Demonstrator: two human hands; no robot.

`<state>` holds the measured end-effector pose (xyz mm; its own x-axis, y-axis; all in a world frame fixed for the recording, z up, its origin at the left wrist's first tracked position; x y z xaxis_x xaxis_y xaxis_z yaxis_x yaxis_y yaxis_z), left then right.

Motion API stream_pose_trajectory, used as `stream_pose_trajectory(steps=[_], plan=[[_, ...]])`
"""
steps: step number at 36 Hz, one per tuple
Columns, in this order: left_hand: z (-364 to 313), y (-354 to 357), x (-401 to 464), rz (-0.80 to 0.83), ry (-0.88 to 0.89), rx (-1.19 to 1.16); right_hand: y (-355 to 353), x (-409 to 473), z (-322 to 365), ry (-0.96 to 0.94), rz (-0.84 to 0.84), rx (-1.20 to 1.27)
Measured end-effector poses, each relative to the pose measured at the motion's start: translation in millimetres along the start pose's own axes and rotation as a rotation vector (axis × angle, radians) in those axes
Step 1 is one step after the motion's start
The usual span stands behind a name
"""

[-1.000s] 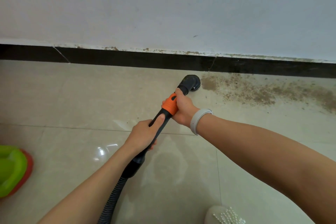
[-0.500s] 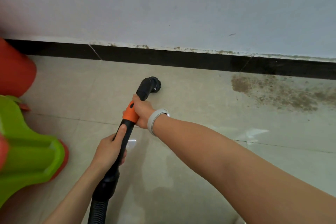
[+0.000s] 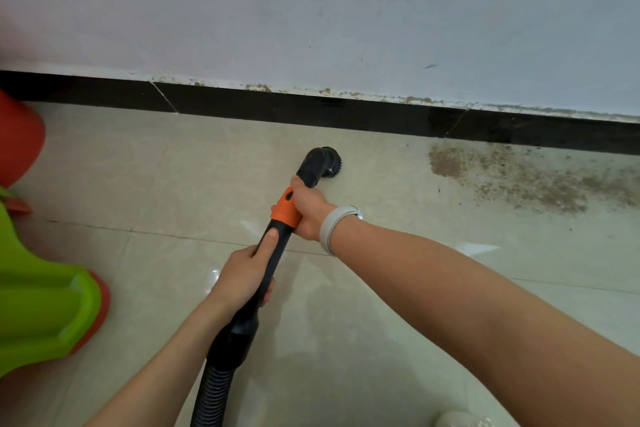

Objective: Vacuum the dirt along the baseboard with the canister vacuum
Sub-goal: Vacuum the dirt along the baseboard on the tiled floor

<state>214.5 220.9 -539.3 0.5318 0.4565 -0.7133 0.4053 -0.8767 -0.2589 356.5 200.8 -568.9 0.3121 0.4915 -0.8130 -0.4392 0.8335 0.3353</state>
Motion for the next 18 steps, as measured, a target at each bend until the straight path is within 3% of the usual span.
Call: stream_pose_trajectory(steps=[18], plan=[[-44,73,30,0.164,0.106,0.153,-98,-12,39,-0.057,-0.137,0.192]])
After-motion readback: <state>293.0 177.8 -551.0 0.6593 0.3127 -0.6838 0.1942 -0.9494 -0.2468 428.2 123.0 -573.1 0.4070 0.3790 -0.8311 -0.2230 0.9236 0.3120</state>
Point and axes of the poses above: each hand's wrist, its own x-axis towards the middle knuckle, its own y-axis out of the palm, z = x × y, the point moved 2 cm from there along x, towards the middle knuckle, and after that the axes turned 6 degrees about z, right-handed, at the moved point
